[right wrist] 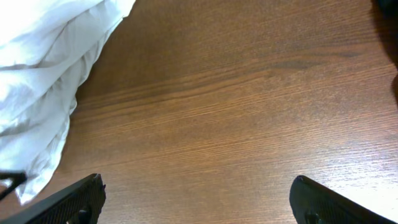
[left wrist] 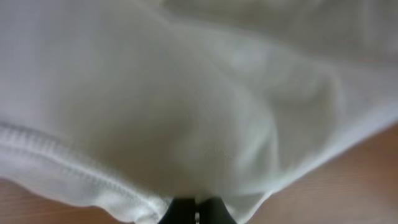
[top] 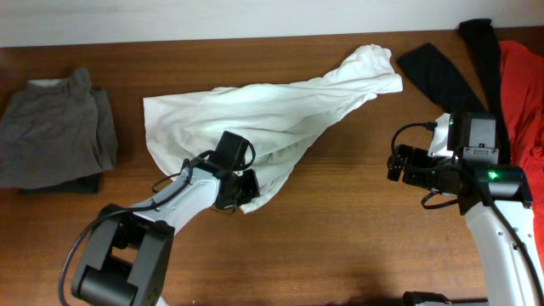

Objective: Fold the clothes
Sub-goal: 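Lift and pull the T-shirt leftward with the left gripper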

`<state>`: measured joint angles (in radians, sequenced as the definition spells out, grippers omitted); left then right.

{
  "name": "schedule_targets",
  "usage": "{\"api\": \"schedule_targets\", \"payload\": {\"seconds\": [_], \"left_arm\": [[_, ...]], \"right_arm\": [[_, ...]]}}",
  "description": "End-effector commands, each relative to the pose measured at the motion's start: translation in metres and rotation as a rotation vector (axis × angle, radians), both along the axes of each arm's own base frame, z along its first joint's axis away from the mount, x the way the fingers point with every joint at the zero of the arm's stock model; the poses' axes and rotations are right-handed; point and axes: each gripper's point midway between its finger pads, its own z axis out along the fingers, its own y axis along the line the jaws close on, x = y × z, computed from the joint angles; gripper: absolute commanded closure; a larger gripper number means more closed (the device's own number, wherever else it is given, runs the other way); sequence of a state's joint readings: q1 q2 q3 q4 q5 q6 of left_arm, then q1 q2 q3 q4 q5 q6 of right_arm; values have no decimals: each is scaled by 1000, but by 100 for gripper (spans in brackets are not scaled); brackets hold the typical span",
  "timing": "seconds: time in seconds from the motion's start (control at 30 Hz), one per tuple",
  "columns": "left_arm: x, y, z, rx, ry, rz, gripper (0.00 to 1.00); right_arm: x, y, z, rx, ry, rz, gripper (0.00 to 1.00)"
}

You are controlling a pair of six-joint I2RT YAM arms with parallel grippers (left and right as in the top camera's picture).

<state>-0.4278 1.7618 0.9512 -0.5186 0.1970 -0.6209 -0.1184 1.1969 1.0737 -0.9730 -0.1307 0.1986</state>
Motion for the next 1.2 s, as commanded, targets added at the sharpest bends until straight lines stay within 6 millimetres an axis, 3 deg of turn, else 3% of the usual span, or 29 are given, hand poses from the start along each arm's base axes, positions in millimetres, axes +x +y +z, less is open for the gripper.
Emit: {"api": "schedule_targets", "payload": {"seconds": [0.0, 0.07, 0.1, 0.13, 0.23, 0.33, 0.5, 0.7, 0.87, 0.93, 0.97, 1.0, 1.07, 1.1, 1.13, 1.17], "left_arm": [[25, 11, 58, 47, -138, -100, 100], [42, 17, 104, 69, -230, -137, 100], [52, 27, 142, 107, -302, -146, 100], [57, 37, 160, 145, -333, -134, 100], [67, 91, 224, 326, -441, -1, 100], [70, 127, 244, 402, -480, 96, 100], [72, 141, 227, 422, -426, 122, 100], [96, 156, 199, 538, -390, 148, 100], [141, 167, 178, 626, -454, 209, 100], [172, 166, 164, 605, -512, 225, 97], [178, 164, 160, 586, -520, 225, 79], [182, 159, 153, 553, -516, 216, 48], [178, 150, 138, 486, -465, 178, 18], [174, 148, 134, 472, -444, 167, 13], [162, 145, 126, 454, -386, 143, 1], [154, 144, 122, 444, -349, 128, 1]], "right_arm": [[2, -4, 5, -16, -16, -7, 1], [2, -4, 5, -16, -16, -7, 1], [2, -4, 5, -16, -15, -7, 1], [1, -4, 5, -16, -15, -7, 1], [0, -4, 5, -16, -9, -7, 1], [0, -4, 5, -16, -10, -7, 1], [0, -4, 4, -15, -8, -6, 1], [0, -4, 4, -15, -7, -6, 1], [0, -4, 4, -15, -6, -6, 1], [0, -4, 3, -14, -1, -6, 1], [0, -4, 2, -14, 3, -6, 1], [0, -4, 2, -15, 4, -3, 1], [-1, -4, 0, -15, 11, -3, 1], [-1, -4, 0, -15, 12, -3, 1], [-1, -4, 0, -17, 12, 1, 1], [-1, -4, 0, -21, 12, 9, 1]]}}
